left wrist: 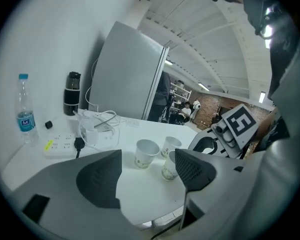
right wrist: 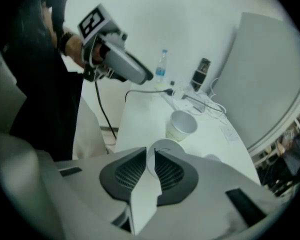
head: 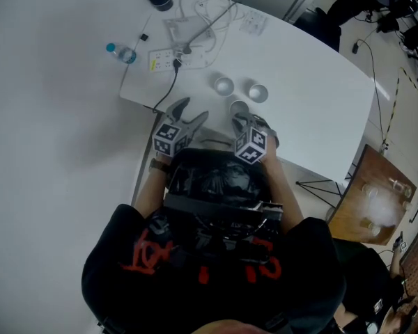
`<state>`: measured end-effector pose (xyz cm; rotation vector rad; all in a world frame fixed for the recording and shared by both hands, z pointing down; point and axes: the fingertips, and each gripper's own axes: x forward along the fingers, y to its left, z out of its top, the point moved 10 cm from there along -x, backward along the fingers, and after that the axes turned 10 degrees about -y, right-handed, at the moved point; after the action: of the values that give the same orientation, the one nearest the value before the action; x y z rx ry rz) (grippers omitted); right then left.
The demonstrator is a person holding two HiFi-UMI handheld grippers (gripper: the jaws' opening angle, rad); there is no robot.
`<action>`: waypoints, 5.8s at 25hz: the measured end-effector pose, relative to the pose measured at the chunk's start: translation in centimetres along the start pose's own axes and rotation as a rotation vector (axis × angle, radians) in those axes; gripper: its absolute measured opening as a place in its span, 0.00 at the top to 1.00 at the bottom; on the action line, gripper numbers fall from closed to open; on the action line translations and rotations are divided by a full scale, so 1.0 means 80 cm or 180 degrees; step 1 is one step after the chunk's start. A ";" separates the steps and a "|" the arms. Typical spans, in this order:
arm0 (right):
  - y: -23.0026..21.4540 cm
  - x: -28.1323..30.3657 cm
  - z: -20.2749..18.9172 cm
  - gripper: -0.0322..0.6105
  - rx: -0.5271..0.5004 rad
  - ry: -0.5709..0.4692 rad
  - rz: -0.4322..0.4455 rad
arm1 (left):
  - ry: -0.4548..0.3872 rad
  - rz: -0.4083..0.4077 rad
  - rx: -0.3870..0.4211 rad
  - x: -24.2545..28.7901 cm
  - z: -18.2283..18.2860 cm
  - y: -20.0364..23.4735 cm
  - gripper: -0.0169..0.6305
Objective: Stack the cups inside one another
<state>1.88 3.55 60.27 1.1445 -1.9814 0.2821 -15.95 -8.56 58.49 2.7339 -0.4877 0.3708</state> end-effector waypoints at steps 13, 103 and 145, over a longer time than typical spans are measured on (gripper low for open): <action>-0.037 -0.144 -0.057 0.82 0.2091 -0.2010 -0.0631 | -0.0308 -0.0259 0.0343 -0.007 0.062 -0.039 0.49; -0.012 -0.068 -0.043 0.38 0.1764 -0.1722 -0.0474 | -0.0978 0.0313 0.0295 -0.096 0.085 -0.097 0.48; -0.147 -0.048 -0.067 0.38 0.1763 -0.1671 -0.0620 | -0.1368 0.0464 -0.0078 -0.108 0.113 -0.102 0.54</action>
<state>15.19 2.25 58.66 1.9094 -2.2850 0.4856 -19.00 -2.23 45.35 2.7603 -0.7968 -0.1965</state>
